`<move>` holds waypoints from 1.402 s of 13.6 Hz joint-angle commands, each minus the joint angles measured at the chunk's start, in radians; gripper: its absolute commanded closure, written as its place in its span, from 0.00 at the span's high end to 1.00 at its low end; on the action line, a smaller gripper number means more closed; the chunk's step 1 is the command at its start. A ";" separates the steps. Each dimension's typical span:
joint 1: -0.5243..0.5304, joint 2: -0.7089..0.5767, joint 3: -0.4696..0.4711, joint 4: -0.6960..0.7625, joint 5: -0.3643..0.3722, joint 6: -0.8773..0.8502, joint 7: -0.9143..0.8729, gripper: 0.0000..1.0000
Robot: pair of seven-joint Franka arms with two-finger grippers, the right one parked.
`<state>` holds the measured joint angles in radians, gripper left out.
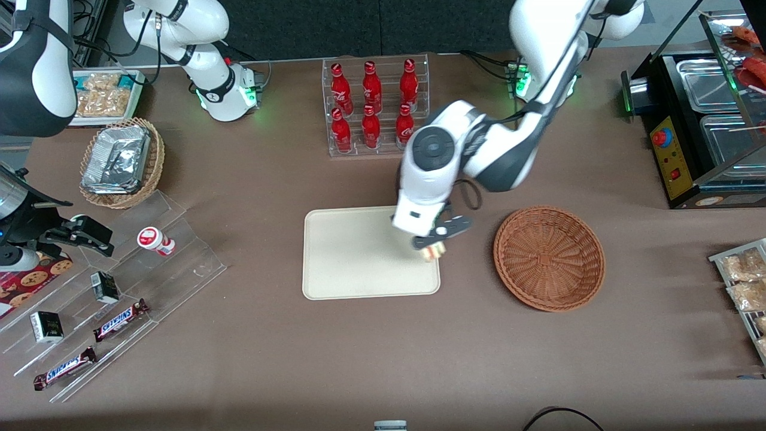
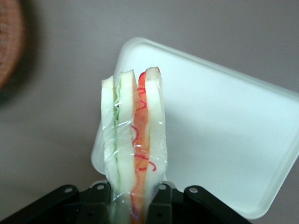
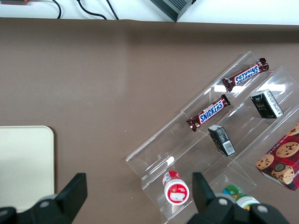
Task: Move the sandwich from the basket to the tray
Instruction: 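Lift the sandwich and carry it over the cream tray, then lower the sandwich onto the tray and open the left gripper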
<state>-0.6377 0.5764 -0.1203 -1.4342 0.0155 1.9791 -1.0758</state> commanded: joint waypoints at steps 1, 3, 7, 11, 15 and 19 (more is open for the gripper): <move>-0.069 0.147 0.016 0.174 0.006 -0.023 0.042 0.02; -0.094 0.213 0.014 0.230 0.007 -0.022 0.062 0.02; -0.125 0.319 0.016 0.308 0.009 -0.005 0.199 0.03; -0.126 0.384 0.021 0.325 0.011 0.085 0.296 0.06; -0.126 0.440 0.025 0.357 0.024 0.128 0.297 0.12; -0.125 0.436 0.024 0.354 0.044 0.138 0.235 0.99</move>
<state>-0.7515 0.9848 -0.1081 -1.1192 0.0415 2.1077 -0.7985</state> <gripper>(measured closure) 0.674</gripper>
